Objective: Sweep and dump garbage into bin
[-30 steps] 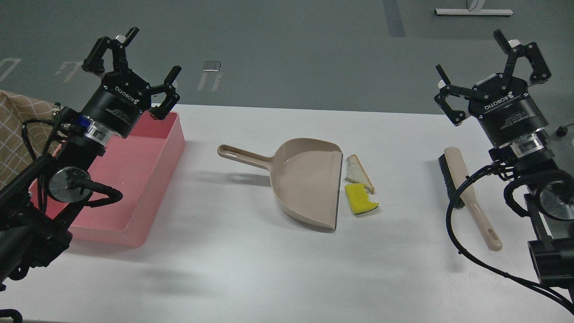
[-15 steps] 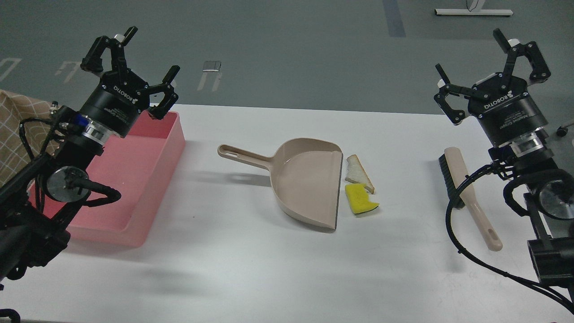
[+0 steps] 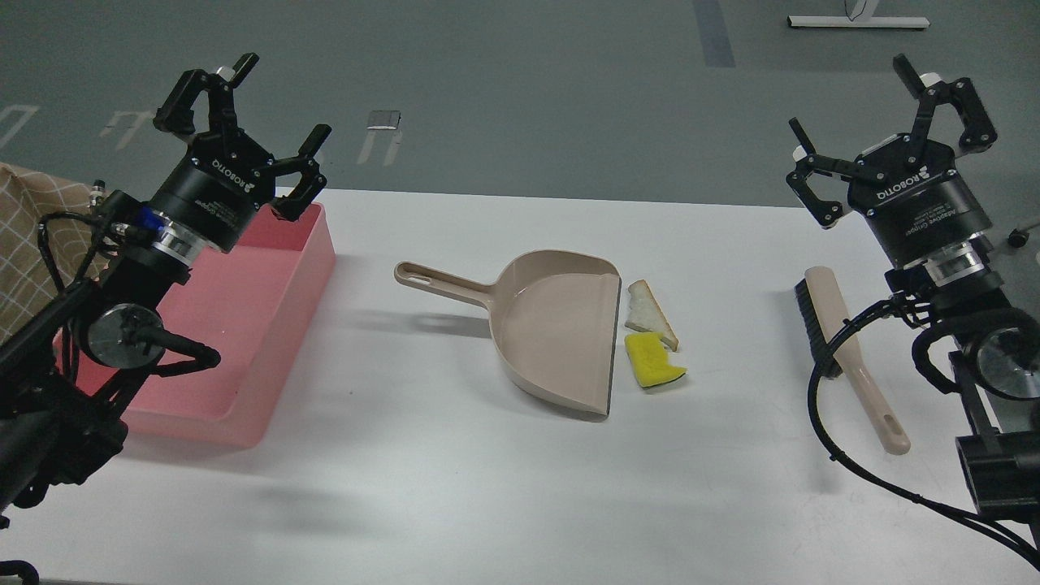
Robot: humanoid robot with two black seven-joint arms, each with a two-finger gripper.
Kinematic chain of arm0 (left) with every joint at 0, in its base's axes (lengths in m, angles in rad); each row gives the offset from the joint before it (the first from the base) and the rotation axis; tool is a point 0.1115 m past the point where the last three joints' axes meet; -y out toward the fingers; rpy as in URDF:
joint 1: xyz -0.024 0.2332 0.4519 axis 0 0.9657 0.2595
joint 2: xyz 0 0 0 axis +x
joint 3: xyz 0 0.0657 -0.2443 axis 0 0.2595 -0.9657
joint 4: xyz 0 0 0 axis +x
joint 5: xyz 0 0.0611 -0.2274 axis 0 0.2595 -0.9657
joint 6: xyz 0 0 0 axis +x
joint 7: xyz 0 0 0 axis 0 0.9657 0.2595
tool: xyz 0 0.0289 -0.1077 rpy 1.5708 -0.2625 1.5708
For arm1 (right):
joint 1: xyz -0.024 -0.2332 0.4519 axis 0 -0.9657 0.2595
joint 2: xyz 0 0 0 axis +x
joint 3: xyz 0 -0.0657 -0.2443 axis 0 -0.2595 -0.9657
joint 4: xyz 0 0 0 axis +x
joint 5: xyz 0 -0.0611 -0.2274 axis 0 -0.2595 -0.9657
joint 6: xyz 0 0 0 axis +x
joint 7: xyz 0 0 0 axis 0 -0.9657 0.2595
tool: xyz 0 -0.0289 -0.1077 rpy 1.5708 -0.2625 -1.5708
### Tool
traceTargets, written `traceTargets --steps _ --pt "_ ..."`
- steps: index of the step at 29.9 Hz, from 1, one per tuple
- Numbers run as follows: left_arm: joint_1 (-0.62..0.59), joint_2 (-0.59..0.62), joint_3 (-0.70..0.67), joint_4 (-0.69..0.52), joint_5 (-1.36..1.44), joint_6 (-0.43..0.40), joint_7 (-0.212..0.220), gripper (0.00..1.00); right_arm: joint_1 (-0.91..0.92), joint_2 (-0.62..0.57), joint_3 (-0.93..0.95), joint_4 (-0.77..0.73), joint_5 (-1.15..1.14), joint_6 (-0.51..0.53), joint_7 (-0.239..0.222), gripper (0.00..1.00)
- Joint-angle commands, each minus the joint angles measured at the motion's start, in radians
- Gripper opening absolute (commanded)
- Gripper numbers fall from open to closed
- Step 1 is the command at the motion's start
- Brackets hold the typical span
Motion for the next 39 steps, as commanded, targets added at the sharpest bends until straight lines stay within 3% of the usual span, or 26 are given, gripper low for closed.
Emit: traceTargets --steps 1,34,39 --pt "0.000 0.004 0.002 0.000 0.001 0.000 0.000 0.98 0.000 0.000 0.000 0.000 0.000 0.000 0.000 1.00" --pt "0.002 0.000 0.003 -0.011 0.018 0.002 0.000 0.98 -0.002 0.000 0.000 0.002 0.000 0.000 0.000 1.00" --pt "0.002 -0.011 0.003 -0.035 0.072 0.033 -0.003 0.97 -0.003 0.000 0.000 0.002 0.000 0.000 0.000 1.00"
